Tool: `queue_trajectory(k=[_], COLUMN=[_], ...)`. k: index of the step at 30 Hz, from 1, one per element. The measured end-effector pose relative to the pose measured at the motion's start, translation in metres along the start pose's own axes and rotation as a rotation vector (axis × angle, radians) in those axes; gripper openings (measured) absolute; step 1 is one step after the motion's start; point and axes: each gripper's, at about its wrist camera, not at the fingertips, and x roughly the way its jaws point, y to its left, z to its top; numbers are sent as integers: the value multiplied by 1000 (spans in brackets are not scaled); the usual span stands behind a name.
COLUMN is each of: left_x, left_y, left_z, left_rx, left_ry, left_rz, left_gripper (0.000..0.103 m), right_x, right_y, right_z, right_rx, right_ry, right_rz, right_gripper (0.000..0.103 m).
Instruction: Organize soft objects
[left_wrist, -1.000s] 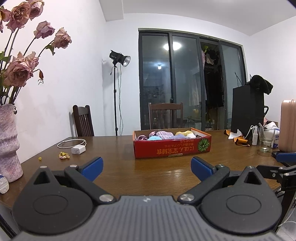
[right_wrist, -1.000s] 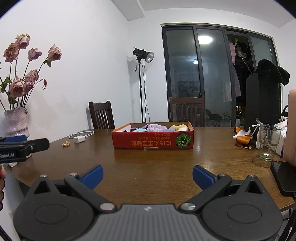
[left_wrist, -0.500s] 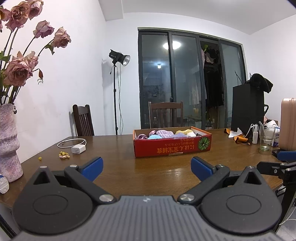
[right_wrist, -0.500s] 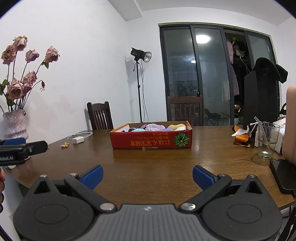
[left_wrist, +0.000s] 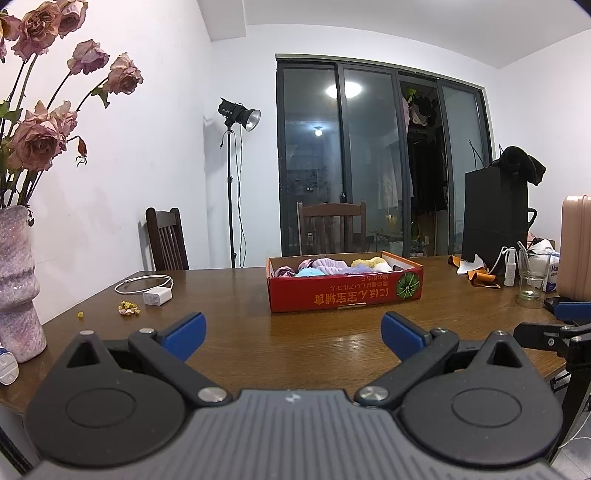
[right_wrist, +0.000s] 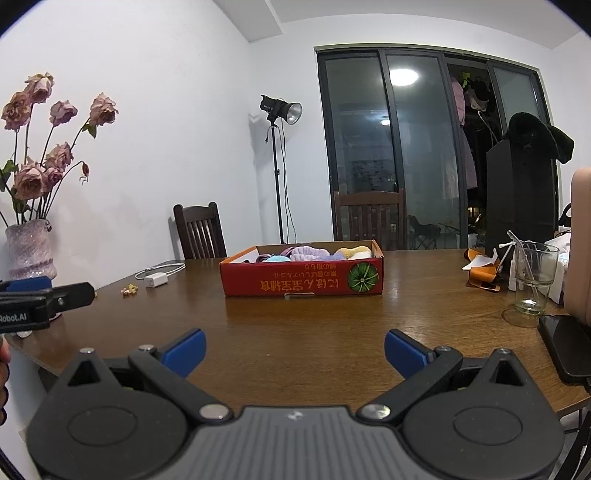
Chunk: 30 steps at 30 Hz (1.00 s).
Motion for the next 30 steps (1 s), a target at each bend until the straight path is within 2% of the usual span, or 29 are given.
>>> queue_trajectory(k=[30], left_x=[1], left_y=[2], left_z=[2], left_rx=[3], left_ry=[2], left_rz=[-11], left_gripper=[103], right_x=[-5], right_y=[-5], right_z=[1], right_rx=[-3], right_ry=[-28], right_rz=[-9], right_gripper=[103])
